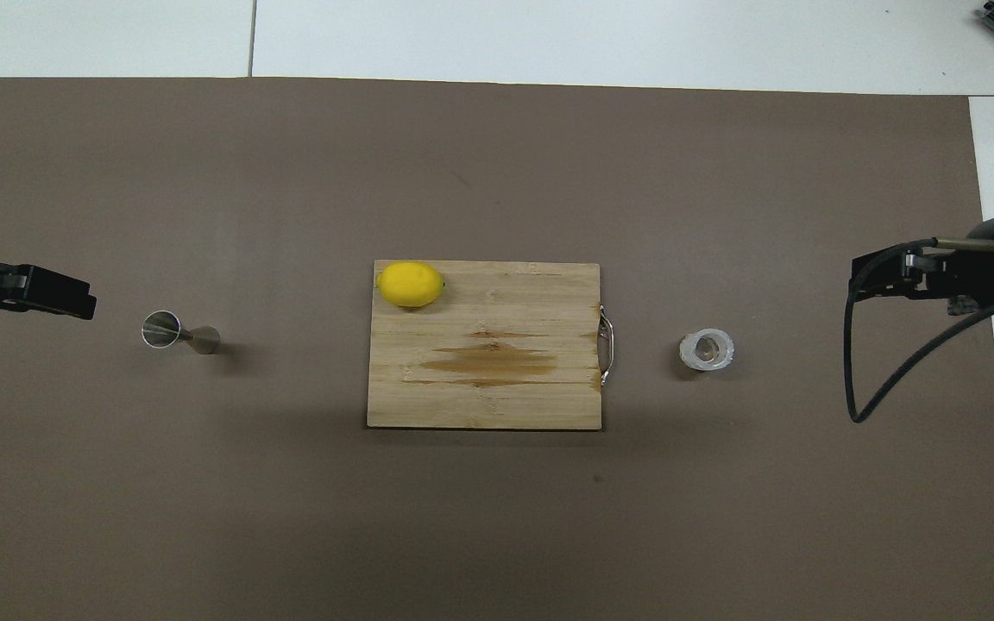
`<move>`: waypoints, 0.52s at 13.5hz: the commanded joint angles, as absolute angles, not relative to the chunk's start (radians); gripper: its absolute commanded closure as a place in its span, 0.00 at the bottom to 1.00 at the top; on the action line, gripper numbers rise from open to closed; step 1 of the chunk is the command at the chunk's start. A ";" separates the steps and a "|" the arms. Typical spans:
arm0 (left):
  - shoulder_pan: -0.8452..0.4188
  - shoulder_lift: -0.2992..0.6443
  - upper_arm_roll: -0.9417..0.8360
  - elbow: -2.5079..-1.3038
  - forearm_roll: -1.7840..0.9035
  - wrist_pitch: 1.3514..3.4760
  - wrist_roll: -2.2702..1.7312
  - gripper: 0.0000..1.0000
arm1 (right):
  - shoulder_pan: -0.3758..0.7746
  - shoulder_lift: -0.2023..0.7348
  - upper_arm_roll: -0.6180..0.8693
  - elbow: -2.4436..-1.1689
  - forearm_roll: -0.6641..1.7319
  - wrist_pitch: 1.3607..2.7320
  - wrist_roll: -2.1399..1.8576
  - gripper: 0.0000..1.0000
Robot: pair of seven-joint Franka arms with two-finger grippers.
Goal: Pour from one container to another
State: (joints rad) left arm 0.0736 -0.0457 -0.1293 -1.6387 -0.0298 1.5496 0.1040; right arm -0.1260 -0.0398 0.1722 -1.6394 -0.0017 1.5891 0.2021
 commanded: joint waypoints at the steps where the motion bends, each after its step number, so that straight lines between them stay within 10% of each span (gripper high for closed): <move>1: 0.093 -0.028 -0.132 -1.625 -0.026 1.508 0.098 0.00 | -0.140 -0.046 0.178 -1.644 0.021 1.578 0.187 0.00; 7: 0.158 0.028 -0.130 -1.621 -0.115 1.506 -0.044 0.00 | -0.140 -0.046 0.178 -1.644 0.021 1.578 0.187 0.00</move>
State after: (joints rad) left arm 0.1231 0.0022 -0.1252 -1.6400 -0.0718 1.5280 0.0114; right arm -0.1260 -0.0398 0.1722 -1.6394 -0.0017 1.5891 0.2021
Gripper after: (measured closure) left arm 0.000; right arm 0.000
